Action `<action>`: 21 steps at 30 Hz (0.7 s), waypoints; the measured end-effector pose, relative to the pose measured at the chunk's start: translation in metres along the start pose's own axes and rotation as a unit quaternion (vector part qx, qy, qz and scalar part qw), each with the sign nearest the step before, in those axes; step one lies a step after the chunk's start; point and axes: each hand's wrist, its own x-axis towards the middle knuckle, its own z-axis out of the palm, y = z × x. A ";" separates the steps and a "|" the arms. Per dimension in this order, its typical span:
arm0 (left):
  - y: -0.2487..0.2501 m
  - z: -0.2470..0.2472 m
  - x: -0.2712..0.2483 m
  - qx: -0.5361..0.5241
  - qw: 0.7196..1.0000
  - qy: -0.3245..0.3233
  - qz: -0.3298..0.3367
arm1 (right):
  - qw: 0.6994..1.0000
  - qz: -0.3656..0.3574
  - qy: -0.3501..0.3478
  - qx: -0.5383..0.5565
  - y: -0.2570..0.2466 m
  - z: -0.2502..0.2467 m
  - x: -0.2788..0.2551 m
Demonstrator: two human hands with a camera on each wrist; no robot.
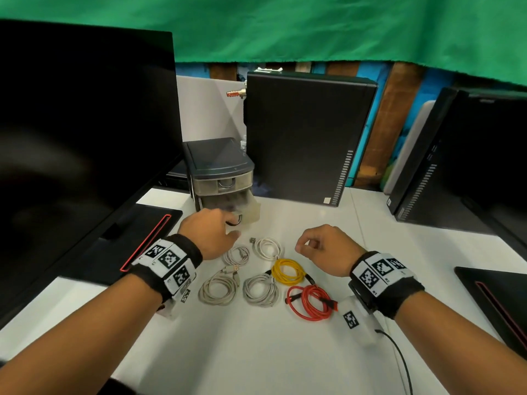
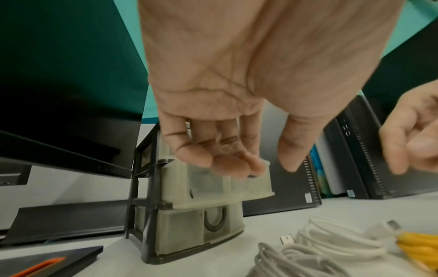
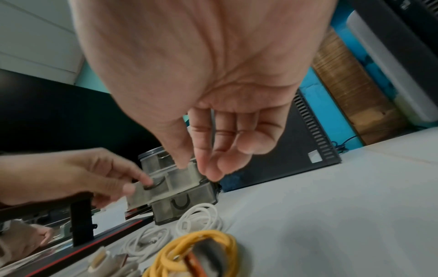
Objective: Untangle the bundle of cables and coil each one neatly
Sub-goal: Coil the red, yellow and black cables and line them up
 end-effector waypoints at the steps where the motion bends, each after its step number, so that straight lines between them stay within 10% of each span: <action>1: -0.002 -0.003 -0.001 -0.041 0.999 0.032 -0.002 | 1.000 -0.005 0.000 -0.008 -0.006 0.004 0.005; 5: -0.026 -0.004 0.006 -0.107 0.976 0.175 -0.079 | 0.998 -0.006 0.012 -0.065 -0.039 0.020 0.026; 21: -0.052 0.013 0.013 -0.395 0.907 0.053 -0.138 | 0.967 0.021 -0.061 -0.246 -0.074 0.064 0.071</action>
